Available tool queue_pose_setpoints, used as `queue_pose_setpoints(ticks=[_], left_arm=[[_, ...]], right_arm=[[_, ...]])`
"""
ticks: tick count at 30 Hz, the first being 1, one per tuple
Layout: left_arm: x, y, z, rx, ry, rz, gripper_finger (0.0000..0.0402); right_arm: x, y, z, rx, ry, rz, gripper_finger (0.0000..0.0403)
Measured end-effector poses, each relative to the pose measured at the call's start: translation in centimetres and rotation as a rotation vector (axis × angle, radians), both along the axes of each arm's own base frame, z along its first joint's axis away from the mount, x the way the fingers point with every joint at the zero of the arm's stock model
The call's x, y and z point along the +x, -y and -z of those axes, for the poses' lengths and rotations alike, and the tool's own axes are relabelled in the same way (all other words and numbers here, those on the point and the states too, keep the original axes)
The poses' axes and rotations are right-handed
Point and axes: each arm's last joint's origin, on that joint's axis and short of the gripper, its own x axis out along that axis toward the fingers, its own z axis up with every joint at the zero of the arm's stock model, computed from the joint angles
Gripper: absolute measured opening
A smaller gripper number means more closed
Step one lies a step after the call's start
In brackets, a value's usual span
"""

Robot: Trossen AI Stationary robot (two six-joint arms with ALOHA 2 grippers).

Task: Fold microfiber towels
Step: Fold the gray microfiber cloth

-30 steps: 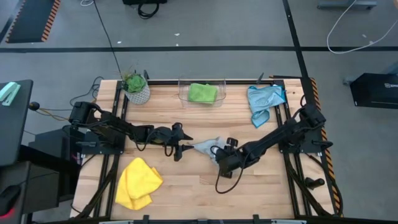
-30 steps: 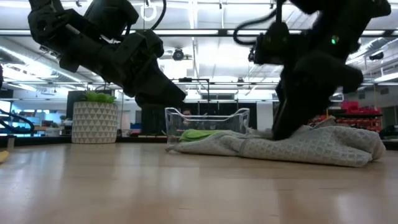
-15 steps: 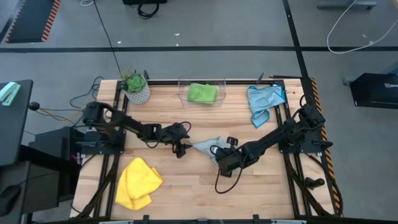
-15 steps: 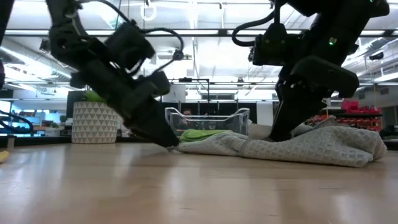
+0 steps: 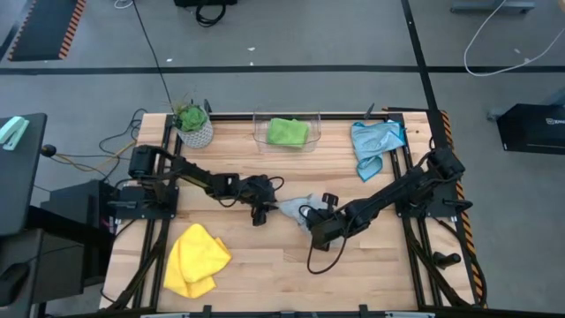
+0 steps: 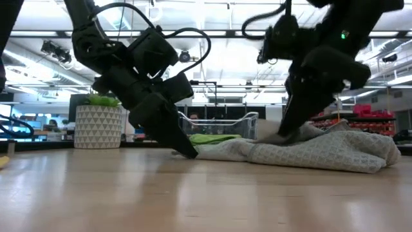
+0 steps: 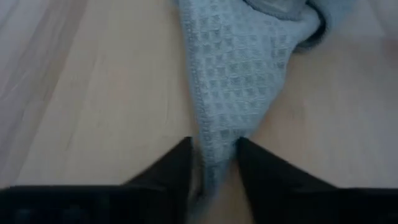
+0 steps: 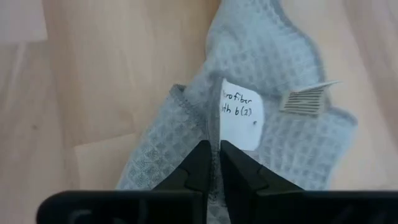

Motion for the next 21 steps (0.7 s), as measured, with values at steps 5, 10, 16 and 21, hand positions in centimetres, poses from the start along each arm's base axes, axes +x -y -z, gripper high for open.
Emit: queue_pose_setpoints(ticks=[5, 10, 16, 21], left_arm=[[-0.2, -0.3, -0.3, 0.004, -0.011, 0.031, 0.0015], [-1.1, -0.9, -2.4, 0.094, -0.027, -0.003, 0.0015], [-3.0, -2.0, -6.5, 0.235, -0.023, -0.109, 0.0013], [-5.2, -3.2, -10.3, 0.315, 0.03, -0.196, 0.0014]], right_arm=[[-1.2, 0.4, -3.2, -0.025, 0.073, 0.015, 0.0041], [-3.3, 1.6, -7.1, -0.05, 0.154, 0.052, 0.0041], [-6.1, 3.6, -10.9, -0.118, 0.239, 0.091, 0.0041], [-8.1, 6.0, -13.6, -0.205, 0.324, 0.158, 0.0041]])
